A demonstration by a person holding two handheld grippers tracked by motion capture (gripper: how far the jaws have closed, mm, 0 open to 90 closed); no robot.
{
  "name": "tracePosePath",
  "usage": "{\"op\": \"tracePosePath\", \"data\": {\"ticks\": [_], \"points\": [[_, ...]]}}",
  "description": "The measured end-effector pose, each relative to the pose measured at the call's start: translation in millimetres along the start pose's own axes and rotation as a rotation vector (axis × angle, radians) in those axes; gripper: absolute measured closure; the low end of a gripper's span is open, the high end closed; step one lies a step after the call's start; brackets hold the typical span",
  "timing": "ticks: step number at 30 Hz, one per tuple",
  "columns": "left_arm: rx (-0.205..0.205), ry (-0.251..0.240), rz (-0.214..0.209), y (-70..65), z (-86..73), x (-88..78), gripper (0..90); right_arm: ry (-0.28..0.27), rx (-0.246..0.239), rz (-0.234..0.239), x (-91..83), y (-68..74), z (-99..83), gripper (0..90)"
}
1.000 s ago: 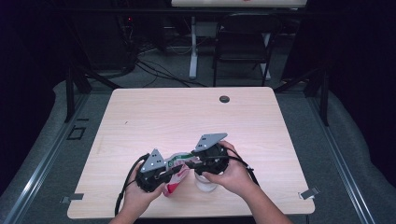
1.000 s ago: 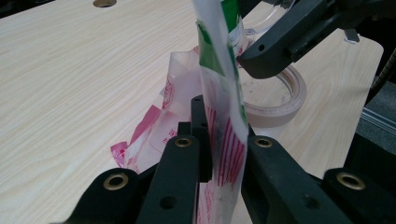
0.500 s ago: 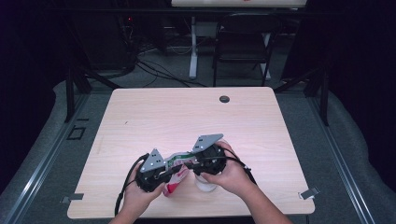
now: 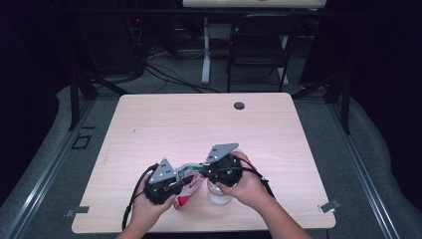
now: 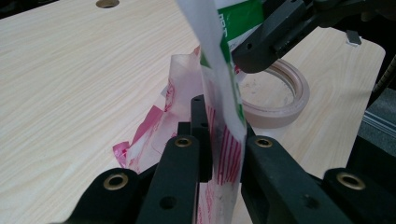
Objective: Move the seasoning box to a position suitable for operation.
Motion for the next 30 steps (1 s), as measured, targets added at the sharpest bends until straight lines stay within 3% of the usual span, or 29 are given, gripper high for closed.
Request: {"op": "tracePosePath", "data": {"ticks": [8, 24, 28, 30], "points": [[0.006, -0.002, 0.006, 1.4, 0.0, -1.6, 86.8, -0.002, 0.007, 0.009, -1.1, 1.0, 0.4, 90.0], [-0.004, -0.014, 0.011, 1.9, -1.8, -3.8, 84.7, -0.011, 0.021, 0.013, -1.2, 2.0, 2.1, 90.0], [-0.010, -0.028, 0.022, 3.2, -3.3, -5.4, 79.9, -0.012, 0.023, 0.012, -1.3, 2.8, 3.3, 90.0], [-0.012, -0.038, 0.038, 3.5, -4.3, -6.1, 73.5, -0.014, 0.024, 0.006, -1.1, 3.2, 4.1, 90.0]]}}
Point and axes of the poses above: each handheld gripper's, and its own axes: x roughly forward along the jaws, z roughly out of its top, y roughly to its left, the point moved 3 cm from there along x, roughly forward along the jaws, and after that the axes turned 13 degrees about -x, right-handed, at the moved point
